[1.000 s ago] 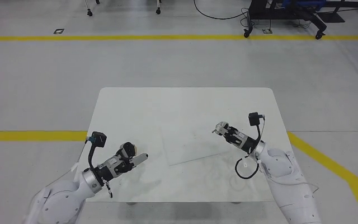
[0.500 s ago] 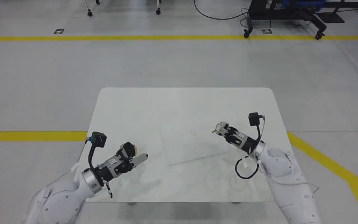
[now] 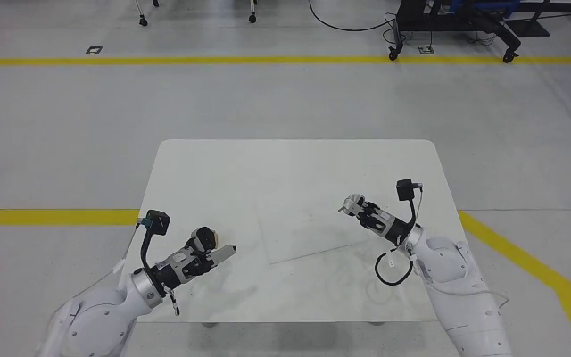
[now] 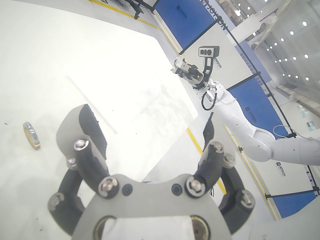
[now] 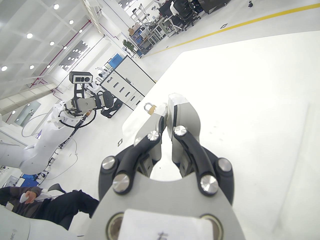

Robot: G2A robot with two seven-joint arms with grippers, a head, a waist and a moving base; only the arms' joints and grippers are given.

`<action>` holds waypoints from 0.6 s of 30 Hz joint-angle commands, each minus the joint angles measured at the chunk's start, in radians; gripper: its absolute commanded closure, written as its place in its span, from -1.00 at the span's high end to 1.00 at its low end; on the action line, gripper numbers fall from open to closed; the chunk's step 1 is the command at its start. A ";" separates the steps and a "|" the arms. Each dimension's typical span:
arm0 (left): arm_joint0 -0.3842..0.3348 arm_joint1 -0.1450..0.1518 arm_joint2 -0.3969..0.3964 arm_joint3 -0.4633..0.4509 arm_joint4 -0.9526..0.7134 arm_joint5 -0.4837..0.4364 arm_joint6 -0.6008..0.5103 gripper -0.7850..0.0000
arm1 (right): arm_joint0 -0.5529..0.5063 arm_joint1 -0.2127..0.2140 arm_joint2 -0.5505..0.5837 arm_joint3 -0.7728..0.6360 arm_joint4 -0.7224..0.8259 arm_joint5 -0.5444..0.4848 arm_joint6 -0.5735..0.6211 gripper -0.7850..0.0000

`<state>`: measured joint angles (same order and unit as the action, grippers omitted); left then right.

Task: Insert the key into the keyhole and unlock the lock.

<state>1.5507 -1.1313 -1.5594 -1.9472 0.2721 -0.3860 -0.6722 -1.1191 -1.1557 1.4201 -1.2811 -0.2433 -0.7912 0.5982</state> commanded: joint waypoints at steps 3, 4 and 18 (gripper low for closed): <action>0.000 0.000 0.000 0.000 0.000 0.000 0.000 1.00 | 0.000 0.000 0.000 0.000 0.000 0.000 0.000 -1.00; 0.000 0.000 0.000 0.000 0.000 0.000 0.000 1.00 | 0.000 0.000 0.000 0.000 0.000 0.000 0.000 -1.00; -0.165 -0.017 0.199 0.161 -0.273 -0.131 -0.036 1.00 | 0.066 -0.023 -0.113 0.036 0.150 0.116 0.017 -1.00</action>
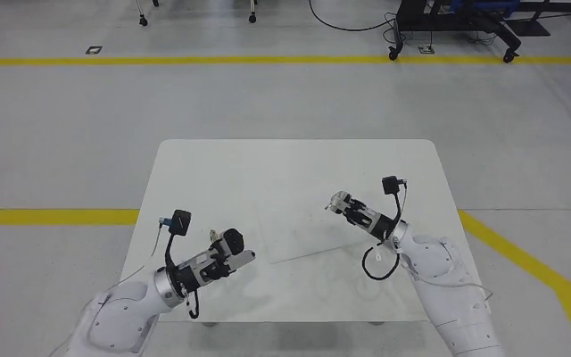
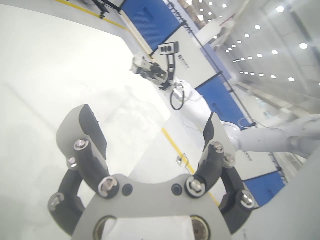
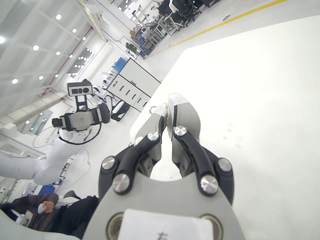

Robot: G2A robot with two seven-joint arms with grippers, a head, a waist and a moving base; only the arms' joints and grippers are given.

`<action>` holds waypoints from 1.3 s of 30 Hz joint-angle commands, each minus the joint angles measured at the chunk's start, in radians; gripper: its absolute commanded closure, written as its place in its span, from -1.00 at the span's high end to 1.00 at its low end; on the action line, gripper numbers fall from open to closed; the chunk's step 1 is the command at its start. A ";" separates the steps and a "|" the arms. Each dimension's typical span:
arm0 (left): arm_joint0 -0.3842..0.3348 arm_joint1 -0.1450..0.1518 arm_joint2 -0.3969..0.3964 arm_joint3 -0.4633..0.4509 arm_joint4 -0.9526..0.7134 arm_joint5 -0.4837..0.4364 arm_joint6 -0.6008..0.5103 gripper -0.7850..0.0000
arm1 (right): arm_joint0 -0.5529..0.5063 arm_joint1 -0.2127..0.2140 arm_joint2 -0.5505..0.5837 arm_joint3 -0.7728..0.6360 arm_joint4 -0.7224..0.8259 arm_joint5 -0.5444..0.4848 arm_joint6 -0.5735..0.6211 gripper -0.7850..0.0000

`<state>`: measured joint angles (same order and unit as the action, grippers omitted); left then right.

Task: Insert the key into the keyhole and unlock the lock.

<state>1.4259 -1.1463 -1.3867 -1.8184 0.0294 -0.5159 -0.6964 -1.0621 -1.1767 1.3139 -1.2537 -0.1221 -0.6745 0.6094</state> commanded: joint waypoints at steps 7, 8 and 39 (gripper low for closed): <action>-0.246 -0.035 0.193 0.237 -0.082 -0.002 0.015 1.00 | 0.046 -0.010 -0.038 0.061 0.193 -0.026 0.048 -1.00; -0.268 -0.040 0.217 0.261 -0.074 -0.004 0.021 1.00 | 0.050 -0.011 -0.044 0.066 0.216 -0.026 0.061 -1.00; -0.472 -0.120 0.443 0.498 -0.089 -0.020 0.115 -0.14 | 0.083 -0.013 -0.131 0.085 0.384 -0.028 0.283 -1.00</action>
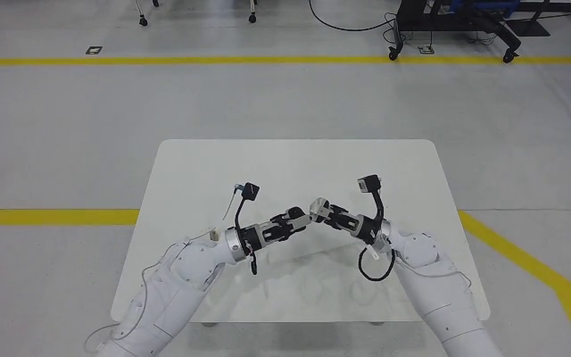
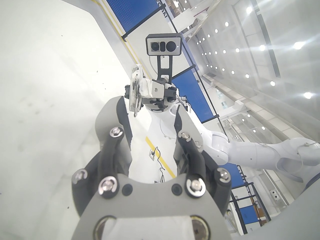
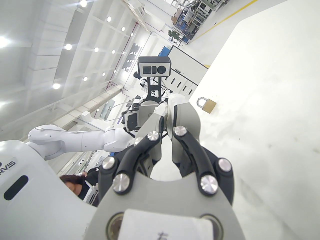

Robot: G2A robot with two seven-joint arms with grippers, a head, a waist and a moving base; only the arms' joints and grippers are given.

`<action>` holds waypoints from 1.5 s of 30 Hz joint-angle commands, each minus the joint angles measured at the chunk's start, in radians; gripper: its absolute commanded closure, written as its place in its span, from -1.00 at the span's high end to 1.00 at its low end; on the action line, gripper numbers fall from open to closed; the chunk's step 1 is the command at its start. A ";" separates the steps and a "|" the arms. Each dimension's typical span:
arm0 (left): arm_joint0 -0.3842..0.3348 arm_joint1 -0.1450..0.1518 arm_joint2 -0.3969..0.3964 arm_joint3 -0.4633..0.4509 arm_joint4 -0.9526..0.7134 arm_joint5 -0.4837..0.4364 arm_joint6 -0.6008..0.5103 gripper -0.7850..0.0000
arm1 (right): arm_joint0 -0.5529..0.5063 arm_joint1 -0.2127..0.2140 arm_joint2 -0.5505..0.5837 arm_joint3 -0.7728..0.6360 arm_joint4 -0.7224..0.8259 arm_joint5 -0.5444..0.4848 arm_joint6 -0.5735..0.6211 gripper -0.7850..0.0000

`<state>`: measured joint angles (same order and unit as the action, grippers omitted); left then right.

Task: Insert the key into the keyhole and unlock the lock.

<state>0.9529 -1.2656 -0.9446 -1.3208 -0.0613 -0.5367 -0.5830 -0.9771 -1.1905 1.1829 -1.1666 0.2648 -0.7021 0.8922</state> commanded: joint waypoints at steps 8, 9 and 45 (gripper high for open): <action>0.007 -0.005 0.004 0.002 0.009 0.005 0.003 -0.36 | -0.018 0.006 0.003 -0.026 -0.018 -0.002 -0.009 -1.00; 0.007 -0.005 0.004 0.002 0.011 0.006 0.004 -0.40 | -0.019 0.007 0.004 -0.027 -0.018 -0.001 -0.012 -1.00; 0.015 -0.011 -0.021 0.017 0.009 0.036 -0.046 -1.00 | -0.006 0.023 -0.005 -0.026 0.002 0.015 0.047 -0.73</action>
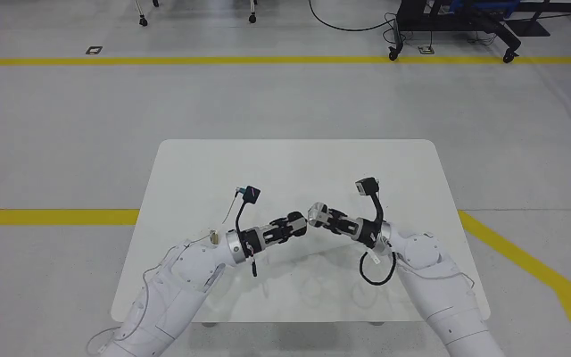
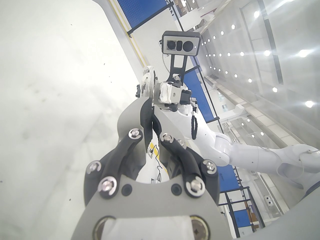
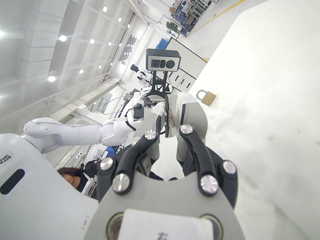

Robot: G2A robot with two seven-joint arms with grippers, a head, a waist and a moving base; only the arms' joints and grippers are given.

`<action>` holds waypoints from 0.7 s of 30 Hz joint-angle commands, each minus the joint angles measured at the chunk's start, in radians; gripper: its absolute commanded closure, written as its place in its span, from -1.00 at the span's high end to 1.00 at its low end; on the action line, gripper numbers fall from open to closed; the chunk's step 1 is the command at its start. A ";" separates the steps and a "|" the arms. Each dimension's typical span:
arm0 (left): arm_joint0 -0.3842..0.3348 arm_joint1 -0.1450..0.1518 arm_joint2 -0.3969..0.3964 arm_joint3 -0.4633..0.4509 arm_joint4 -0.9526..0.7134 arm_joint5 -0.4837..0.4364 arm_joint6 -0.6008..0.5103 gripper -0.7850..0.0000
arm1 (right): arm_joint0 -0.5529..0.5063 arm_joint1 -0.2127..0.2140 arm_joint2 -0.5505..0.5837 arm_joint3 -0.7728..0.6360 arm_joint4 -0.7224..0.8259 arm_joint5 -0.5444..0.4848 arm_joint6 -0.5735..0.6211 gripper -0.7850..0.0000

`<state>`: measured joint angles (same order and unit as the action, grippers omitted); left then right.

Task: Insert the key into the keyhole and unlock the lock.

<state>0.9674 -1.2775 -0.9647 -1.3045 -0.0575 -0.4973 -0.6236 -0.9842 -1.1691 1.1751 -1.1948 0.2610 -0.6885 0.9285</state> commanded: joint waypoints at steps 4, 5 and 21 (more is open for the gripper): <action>0.010 0.010 -0.018 -0.012 0.006 -0.022 -0.077 -1.00 | 0.006 0.009 0.008 0.010 0.024 0.018 0.078 -0.73; 0.012 0.014 -0.025 -0.018 0.001 -0.024 -0.106 -1.00 | 0.008 0.011 0.007 0.011 0.038 0.025 0.109 -0.72; 0.037 0.055 -0.134 -0.074 -0.007 0.019 -0.252 -1.00 | 0.025 0.024 0.021 0.038 0.106 0.028 0.226 1.00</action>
<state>1.0048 -1.2224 -1.0985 -1.3781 -0.0649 -0.4783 -0.8755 -0.9593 -1.1452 1.1959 -1.1568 0.3670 -0.6606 1.1547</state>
